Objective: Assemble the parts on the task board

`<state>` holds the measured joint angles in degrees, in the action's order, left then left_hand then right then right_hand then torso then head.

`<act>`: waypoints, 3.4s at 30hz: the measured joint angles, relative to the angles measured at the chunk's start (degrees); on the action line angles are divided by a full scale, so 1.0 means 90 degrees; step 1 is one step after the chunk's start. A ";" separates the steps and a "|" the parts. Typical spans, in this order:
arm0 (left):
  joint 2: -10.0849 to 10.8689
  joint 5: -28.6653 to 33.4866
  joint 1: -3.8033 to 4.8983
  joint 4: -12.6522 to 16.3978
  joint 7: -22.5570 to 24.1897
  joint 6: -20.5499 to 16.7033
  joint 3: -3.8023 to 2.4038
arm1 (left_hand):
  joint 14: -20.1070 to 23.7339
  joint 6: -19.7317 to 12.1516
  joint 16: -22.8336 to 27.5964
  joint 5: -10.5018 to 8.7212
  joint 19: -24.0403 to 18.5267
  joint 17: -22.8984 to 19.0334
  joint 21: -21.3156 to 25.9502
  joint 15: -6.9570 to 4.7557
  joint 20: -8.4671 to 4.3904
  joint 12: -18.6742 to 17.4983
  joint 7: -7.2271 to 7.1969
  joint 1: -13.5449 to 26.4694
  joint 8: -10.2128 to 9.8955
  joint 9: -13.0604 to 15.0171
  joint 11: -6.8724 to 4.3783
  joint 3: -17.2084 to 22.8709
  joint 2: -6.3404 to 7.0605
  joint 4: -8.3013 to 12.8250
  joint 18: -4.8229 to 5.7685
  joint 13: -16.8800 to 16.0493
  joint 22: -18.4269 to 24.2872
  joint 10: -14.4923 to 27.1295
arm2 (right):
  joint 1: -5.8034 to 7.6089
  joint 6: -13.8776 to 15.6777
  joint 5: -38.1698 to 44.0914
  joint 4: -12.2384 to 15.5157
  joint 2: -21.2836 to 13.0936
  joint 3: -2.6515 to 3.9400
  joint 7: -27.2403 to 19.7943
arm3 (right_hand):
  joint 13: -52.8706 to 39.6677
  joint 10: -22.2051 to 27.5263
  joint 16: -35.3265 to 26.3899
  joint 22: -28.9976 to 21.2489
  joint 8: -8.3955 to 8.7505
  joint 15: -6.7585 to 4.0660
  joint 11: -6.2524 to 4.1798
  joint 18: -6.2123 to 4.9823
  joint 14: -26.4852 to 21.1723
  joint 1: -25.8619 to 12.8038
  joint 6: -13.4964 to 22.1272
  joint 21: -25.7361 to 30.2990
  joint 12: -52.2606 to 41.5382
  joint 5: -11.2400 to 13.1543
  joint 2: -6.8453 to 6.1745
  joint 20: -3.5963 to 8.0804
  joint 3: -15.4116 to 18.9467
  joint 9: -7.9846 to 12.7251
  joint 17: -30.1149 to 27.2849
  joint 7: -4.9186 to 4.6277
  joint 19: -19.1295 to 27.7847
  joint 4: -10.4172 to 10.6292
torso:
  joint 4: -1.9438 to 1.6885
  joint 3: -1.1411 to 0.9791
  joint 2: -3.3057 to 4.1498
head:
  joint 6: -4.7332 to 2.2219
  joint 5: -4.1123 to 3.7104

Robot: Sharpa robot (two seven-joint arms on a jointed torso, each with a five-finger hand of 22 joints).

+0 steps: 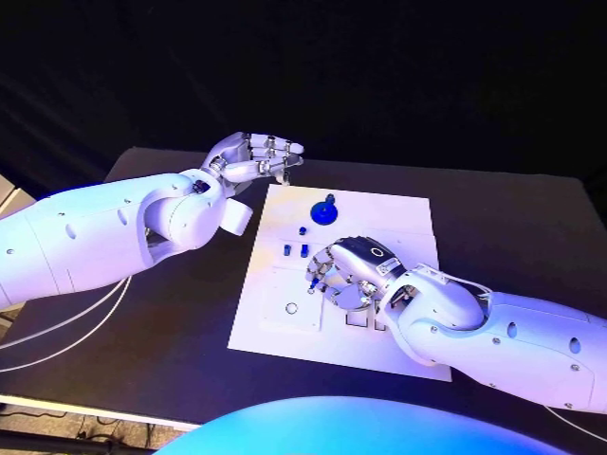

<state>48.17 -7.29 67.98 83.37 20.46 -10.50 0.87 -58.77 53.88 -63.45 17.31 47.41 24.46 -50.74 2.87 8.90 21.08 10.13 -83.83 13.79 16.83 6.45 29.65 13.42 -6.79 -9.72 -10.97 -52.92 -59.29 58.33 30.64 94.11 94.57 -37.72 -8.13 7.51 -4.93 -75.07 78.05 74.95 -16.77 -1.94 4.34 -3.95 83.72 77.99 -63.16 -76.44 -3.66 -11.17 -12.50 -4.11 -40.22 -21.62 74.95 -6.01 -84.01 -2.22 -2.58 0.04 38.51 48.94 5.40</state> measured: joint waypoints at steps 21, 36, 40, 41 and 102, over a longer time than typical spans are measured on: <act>0.0001 0.0035 0.0000 -0.0013 -0.0031 0.0012 0.0001 | 0.0000 0.0000 0.0000 0.0000 0.0000 0.0001 0.0026 0.0000 0.0000 0.0024 0.0000 0.0000 0.0000 -0.0001 0.0024 -0.0036 0.0000 -0.0001 0.0000 -0.0014 0.0012 0.0024 | -0.0034 -0.0256 0.0268 -0.0112 0.0118 -0.0018 0.0183 | -0.0028 -0.0078 0.0000 -0.0001 0.0023 -0.0001 -0.0084 0.0000 0.0001 0.0114 -0.0008 0.0000 -0.0011 -0.0057 0.0097 0.0000 0.0000 0.0002 -0.0002 -0.0012 0.0000 -0.0002 | -0.0001 0.0003 -0.0004 | 0.0098 0.0038; 0.0000 0.0040 0.0000 -0.0039 -0.0057 0.0013 0.0001 | 0.0000 0.0000 0.0000 0.0000 0.0000 0.0001 0.0025 0.0000 0.0000 0.0024 0.0000 0.0000 0.0000 -0.0002 0.0023 -0.0036 0.0000 -0.0001 0.0001 -0.0014 0.0012 0.0023 | -0.0037 -0.0324 0.0327 -0.0094 0.0112 -0.0011 0.0228 | -0.0014 -0.0101 0.0000 -0.0003 0.0024 0.0000 -0.0108 0.0000 0.0001 0.0053 -0.0007 0.0001 -0.0010 -0.0067 0.0088 0.0000 0.0000 -0.0008 -0.0003 -0.0011 0.0000 -0.0002 | 0.0002 -0.0004 -0.0002 | 0.0118 0.0045; 0.0000 0.0041 0.0000 -0.0043 -0.0059 0.0013 0.0001 | 0.0000 0.0000 0.0000 0.0000 0.0000 0.0002 0.0025 0.0000 0.0000 0.0024 0.0000 0.0000 0.0000 -0.0002 0.0024 -0.0036 0.0000 -0.0001 0.0000 -0.0014 0.0012 0.0023 | -0.0037 -0.0328 0.0336 -0.0089 0.0114 -0.0011 0.0241 | -0.0015 -0.0102 0.0000 -0.0003 0.0024 -0.0001 -0.0108 -0.0001 0.0001 0.0053 -0.0007 0.0001 -0.0004 -0.0067 0.0088 0.0000 0.0000 -0.0008 -0.0003 -0.0011 0.0000 -0.0002 | 0.0001 -0.0004 -0.0002 | 0.0118 0.0041; 0.0000 0.0042 0.0000 -0.0043 -0.0060 0.0013 0.0001 | 0.0000 0.0000 0.0000 0.0000 0.0000 0.0001 0.0025 0.0000 0.0000 0.0024 0.0000 0.0000 0.0000 -0.0002 0.0024 -0.0036 0.0000 -0.0001 0.0000 -0.0014 0.0012 0.0023 | -0.0037 -0.0329 0.0339 -0.0088 0.0117 -0.0011 0.0246 | -0.0017 -0.0102 0.0000 -0.0003 0.0025 -0.0001 -0.0108 0.0000 0.0001 0.0053 -0.0007 0.0001 -0.0001 -0.0051 0.0088 0.0000 0.0000 -0.0008 -0.0003 -0.0011 0.0000 -0.0002 | 0.0000 -0.0004 -0.0002 | 0.0118 0.0040; 0.0058 0.0049 0.0000 -0.0012 -0.0117 0.0025 0.0003 | 0.0000 0.0000 0.0000 0.0000 0.0000 -0.0002 0.0025 0.0000 0.0000 0.0093 0.0000 0.0000 0.0000 0.0008 0.0024 -0.0036 0.0000 -0.0001 0.0000 -0.0032 0.0023 0.0070 | -0.0047 -0.0348 0.0613 0.0045 -0.0010 -0.0052 0.0642 | 0.0125 0.0929 -0.0024 -0.0002 0.0596 0.0193 0.0075 -0.0001 0.0011 -0.0387 0.0811 0.0845 0.0014 0.0086 -0.0323 -0.0184 0.0337 0.0109 -0.0283 -0.0235 0.0138 0.0178 | 0.0006 0.0000 -0.0005 | 0.0062 -0.0055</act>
<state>48.69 -6.85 67.98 83.26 19.40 -10.27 0.89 -58.77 53.88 -63.45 17.31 47.41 24.44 -50.52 2.87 8.90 21.92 10.13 -83.84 13.79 16.91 6.66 29.33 13.42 -6.80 -9.72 -11.26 -52.71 -58.66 57.90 27.50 99.63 94.98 -37.81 -8.60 13.29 -3.80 -66.71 77.84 74.93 -11.41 -0.21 5.02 -3.96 83.82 74.51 -55.87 -68.83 -3.53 -10.40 -15.41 -5.77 -37.19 -20.63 72.40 -8.12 -82.77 -0.61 -2.53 0.04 38.46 49.49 4.91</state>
